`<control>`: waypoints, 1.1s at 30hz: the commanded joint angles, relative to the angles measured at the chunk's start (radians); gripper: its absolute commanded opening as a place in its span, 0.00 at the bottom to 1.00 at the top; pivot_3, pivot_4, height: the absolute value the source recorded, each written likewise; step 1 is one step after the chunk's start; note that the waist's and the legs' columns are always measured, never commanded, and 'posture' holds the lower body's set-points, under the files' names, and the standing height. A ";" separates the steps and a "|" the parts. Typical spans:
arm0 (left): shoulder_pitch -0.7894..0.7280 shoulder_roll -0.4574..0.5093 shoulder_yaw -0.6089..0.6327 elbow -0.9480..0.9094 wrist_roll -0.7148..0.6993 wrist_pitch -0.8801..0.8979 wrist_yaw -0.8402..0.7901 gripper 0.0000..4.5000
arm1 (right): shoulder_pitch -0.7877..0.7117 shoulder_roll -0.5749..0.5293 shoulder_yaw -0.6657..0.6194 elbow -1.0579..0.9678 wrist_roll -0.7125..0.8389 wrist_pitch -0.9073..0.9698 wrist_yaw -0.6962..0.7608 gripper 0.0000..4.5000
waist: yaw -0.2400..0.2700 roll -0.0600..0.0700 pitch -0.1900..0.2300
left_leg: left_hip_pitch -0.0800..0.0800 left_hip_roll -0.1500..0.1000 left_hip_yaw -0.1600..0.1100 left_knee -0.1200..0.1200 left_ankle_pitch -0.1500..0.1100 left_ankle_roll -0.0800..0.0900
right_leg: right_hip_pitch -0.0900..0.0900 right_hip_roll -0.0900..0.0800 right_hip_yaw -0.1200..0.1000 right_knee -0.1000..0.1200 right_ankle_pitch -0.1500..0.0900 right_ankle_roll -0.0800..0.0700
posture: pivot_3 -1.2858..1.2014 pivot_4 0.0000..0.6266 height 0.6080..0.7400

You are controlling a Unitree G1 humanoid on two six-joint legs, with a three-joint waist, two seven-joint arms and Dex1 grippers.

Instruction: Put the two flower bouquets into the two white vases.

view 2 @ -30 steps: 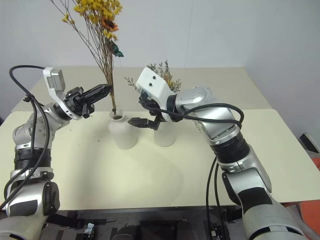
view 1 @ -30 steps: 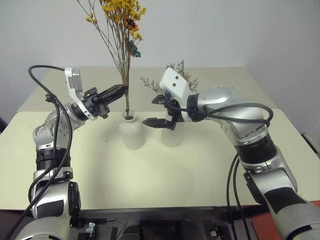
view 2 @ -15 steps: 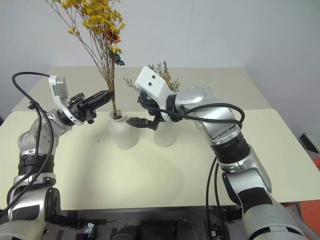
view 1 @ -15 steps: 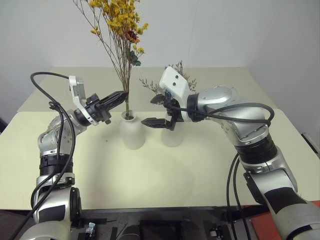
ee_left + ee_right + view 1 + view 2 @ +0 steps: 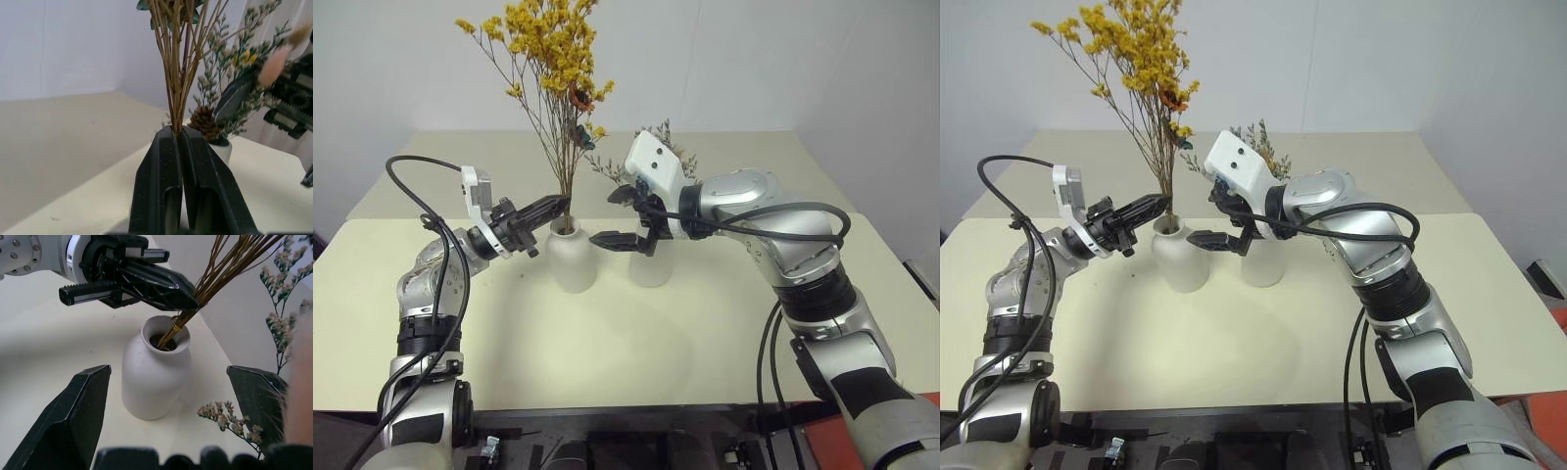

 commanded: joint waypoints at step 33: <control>0.370 0.290 0.135 -0.426 -0.098 0.087 -0.100 0.99 | 0.017 -0.014 -0.044 -0.065 0.032 0.007 -0.005 1.00 | 0.002 0.000 0.000 | 0.002 0.001 0.000 0.000 0.000 0.000 | 0.000 0.000 0.000 -0.002 0.000 0.000 | 0.52 0.24 1.00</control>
